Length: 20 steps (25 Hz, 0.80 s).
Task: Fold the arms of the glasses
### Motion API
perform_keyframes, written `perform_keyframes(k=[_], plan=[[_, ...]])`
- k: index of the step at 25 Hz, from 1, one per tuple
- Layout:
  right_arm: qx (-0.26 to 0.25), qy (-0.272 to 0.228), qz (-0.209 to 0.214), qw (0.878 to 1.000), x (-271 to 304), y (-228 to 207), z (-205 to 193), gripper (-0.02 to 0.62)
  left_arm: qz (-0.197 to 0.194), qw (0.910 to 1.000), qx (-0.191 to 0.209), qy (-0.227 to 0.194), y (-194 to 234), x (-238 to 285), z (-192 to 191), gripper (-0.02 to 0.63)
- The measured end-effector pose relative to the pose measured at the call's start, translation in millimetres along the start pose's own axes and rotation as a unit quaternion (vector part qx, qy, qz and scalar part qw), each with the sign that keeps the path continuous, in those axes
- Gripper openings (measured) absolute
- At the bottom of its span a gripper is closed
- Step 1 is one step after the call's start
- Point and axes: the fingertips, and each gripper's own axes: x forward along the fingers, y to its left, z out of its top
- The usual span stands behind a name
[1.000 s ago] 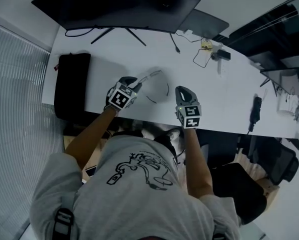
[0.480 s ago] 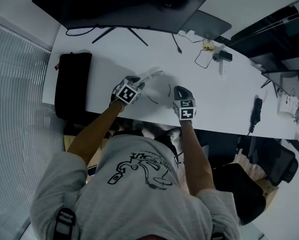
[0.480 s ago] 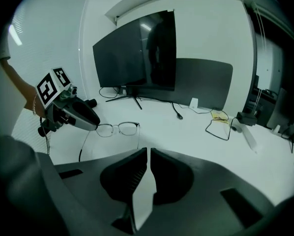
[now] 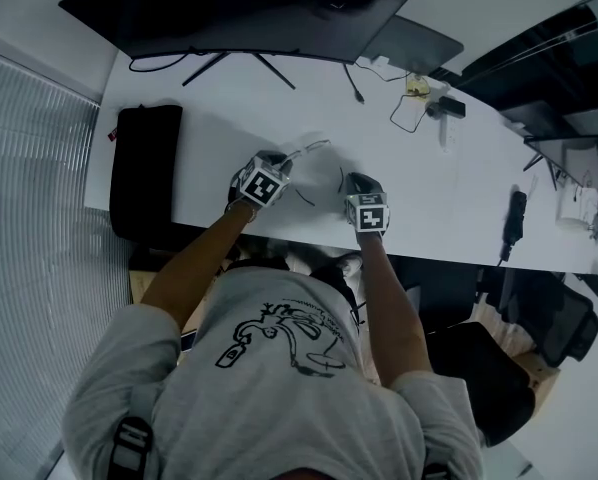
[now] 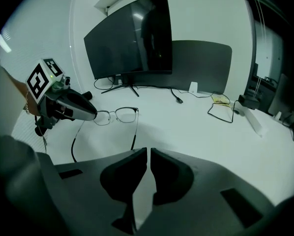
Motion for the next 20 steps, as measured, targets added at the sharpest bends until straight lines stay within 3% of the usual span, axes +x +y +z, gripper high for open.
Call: perform_keyframes(k=[20], plan=[[0.0,-0.007,0.037,0.999,-2,26,4,0.021,-0.002,1.0,0.005,-0.004,-6,0,0,0.063]])
